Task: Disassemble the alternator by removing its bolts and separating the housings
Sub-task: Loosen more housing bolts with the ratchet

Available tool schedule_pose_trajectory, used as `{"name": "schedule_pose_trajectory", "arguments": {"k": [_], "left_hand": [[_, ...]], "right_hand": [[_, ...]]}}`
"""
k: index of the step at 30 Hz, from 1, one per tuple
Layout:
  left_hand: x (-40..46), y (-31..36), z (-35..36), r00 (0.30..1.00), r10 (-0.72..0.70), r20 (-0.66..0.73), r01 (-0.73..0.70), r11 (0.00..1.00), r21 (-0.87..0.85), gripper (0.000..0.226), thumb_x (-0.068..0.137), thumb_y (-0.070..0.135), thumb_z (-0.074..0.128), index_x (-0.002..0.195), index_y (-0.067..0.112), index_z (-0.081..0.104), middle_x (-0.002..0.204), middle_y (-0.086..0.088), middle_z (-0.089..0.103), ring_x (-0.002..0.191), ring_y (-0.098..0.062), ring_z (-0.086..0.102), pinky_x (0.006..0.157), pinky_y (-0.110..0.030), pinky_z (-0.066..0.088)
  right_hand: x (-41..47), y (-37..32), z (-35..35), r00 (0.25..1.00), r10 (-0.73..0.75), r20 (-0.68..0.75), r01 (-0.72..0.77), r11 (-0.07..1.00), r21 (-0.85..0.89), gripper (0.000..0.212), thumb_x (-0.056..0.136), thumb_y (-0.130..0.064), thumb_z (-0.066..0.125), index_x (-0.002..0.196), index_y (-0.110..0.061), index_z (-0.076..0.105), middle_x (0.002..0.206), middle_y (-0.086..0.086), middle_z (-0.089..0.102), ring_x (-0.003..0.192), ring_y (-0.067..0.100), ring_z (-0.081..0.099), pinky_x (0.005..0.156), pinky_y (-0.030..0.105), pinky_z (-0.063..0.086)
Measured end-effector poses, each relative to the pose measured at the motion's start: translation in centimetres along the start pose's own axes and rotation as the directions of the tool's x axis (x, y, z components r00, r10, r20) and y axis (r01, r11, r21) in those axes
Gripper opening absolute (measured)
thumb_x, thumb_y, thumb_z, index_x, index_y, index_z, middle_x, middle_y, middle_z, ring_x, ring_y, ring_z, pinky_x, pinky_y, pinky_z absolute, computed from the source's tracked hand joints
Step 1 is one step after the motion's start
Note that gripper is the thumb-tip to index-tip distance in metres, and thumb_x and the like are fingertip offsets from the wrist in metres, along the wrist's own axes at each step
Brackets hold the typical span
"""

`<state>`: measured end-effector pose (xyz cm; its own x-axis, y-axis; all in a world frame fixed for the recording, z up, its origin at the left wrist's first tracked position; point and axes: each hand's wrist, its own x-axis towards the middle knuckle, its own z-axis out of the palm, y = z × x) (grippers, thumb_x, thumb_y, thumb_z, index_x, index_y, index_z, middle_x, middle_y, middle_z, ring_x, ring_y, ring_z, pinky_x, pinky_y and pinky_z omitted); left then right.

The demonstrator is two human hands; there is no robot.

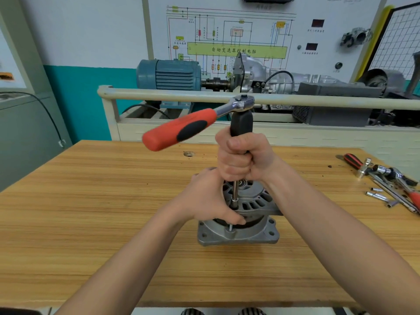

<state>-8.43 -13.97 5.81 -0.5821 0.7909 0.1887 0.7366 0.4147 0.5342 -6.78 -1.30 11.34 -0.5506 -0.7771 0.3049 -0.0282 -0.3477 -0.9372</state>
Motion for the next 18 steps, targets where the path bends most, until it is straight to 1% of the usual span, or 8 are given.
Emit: {"name": "schedule_pose_trajectory", "arguments": {"k": [2, 4, 7, 10, 12, 13, 16, 18], "left_hand": [[-0.2, 0.1, -0.4, 0.999, 0.021, 0.042, -0.02, 0.999, -0.043, 0.105, 0.049, 0.059, 0.079, 0.14, 0.024, 0.042, 0.138, 0.006, 0.051, 0.134, -0.02, 0.039, 0.111, -0.047, 0.032], [-0.6, 0.4, -1.0, 0.998, 0.051, 0.046, -0.043, 0.987, -0.156, 0.101, 0.055, 0.054, 0.085, 0.142, 0.027, 0.04, 0.143, 0.004, 0.046, 0.139, -0.021, 0.034, 0.114, -0.047, 0.028], [-1.0, 1.2, -2.0, 0.983, 0.027, -0.18, -0.097, 0.915, -0.391, 0.049, 0.07, 0.031, 0.083, 0.113, 0.023, 0.061, 0.116, -0.001, 0.065, 0.113, -0.009, 0.058, 0.099, -0.03, 0.046], [-1.3, 1.7, -2.1, 0.976, -0.079, -0.203, -0.059, 0.8, -0.596, 0.019, 0.077, 0.013, 0.078, 0.091, 0.004, 0.07, 0.089, -0.009, 0.075, 0.089, -0.017, 0.07, 0.083, -0.026, 0.054], [-1.5, 2.0, -1.6, 0.985, -0.061, -0.159, -0.058, 0.76, -0.647, 0.007, 0.08, 0.005, 0.073, 0.086, 0.002, 0.072, 0.081, -0.007, 0.075, 0.083, -0.015, 0.072, 0.083, -0.02, 0.053], [-1.5, 1.9, -1.3, 0.984, -0.056, -0.169, -0.068, 0.758, -0.649, 0.003, 0.081, 0.003, 0.072, 0.084, 0.002, 0.072, 0.078, -0.005, 0.075, 0.082, -0.013, 0.072, 0.082, -0.017, 0.052], [-1.6, 2.3, -0.9, 0.975, -0.059, -0.213, -0.098, 0.75, -0.654, 0.005, 0.082, 0.005, 0.071, 0.079, 0.008, 0.073, 0.078, -0.005, 0.075, 0.082, -0.013, 0.071, 0.08, -0.014, 0.05], [-1.8, 2.4, -0.9, 0.973, -0.053, -0.223, -0.104, 0.765, -0.636, 0.008, 0.083, 0.006, 0.071, 0.077, 0.01, 0.072, 0.078, -0.005, 0.075, 0.081, -0.013, 0.071, 0.079, -0.013, 0.051]], "right_hand": [[-0.1, 0.0, -0.1, 1.0, -0.015, -0.021, 0.015, 1.0, -0.007, 0.039, 0.09, -0.017, 0.061, 0.063, -0.017, 0.034, 0.045, -0.007, 0.03, 0.031, 0.008, 0.021, 0.035, 0.014, 0.019], [-0.5, -0.1, 0.3, 0.998, -0.026, -0.065, 0.022, 0.998, -0.056, 0.04, 0.088, -0.019, 0.064, 0.061, -0.017, 0.035, 0.044, -0.006, 0.031, 0.032, 0.009, 0.027, 0.037, 0.014, 0.026], [-0.9, -0.5, 1.3, 0.952, -0.091, -0.292, 0.014, 0.967, -0.254, 0.031, 0.081, -0.017, 0.066, 0.057, -0.016, 0.045, 0.049, -0.002, 0.039, 0.041, 0.011, 0.041, 0.05, 0.023, 0.043], [-1.1, -0.7, 2.4, 0.759, -0.338, -0.557, -0.095, 0.788, -0.608, 0.019, 0.074, -0.022, 0.068, 0.061, -0.017, 0.055, 0.057, -0.002, 0.048, 0.056, 0.016, 0.05, 0.062, 0.025, 0.045], [-1.4, -1.1, 3.0, 0.651, -0.479, -0.589, -0.218, 0.625, -0.75, 0.021, 0.072, -0.025, 0.076, 0.067, -0.017, 0.056, 0.061, -0.008, 0.052, 0.062, 0.009, 0.052, 0.064, 0.018, 0.045], [-1.5, -1.4, 3.4, 0.626, -0.491, -0.607, -0.264, 0.598, -0.756, 0.024, 0.071, -0.026, 0.079, 0.073, -0.017, 0.057, 0.066, -0.009, 0.054, 0.065, 0.007, 0.053, 0.066, 0.018, 0.046], [-2.3, -2.4, 5.3, 0.562, -0.514, -0.648, -0.338, 0.572, -0.747, 0.053, 0.062, -0.033, 0.085, 0.105, -0.022, 0.056, 0.1, -0.003, 0.061, 0.092, 0.009, 0.06, 0.089, 0.034, 0.05], [-2.8, -3.0, 7.2, 0.536, -0.63, -0.561, -0.333, 0.454, -0.827, 0.078, 0.061, -0.03, 0.085, 0.127, -0.02, 0.045, 0.124, -0.001, 0.055, 0.114, 0.009, 0.054, 0.101, 0.034, 0.044]]}}
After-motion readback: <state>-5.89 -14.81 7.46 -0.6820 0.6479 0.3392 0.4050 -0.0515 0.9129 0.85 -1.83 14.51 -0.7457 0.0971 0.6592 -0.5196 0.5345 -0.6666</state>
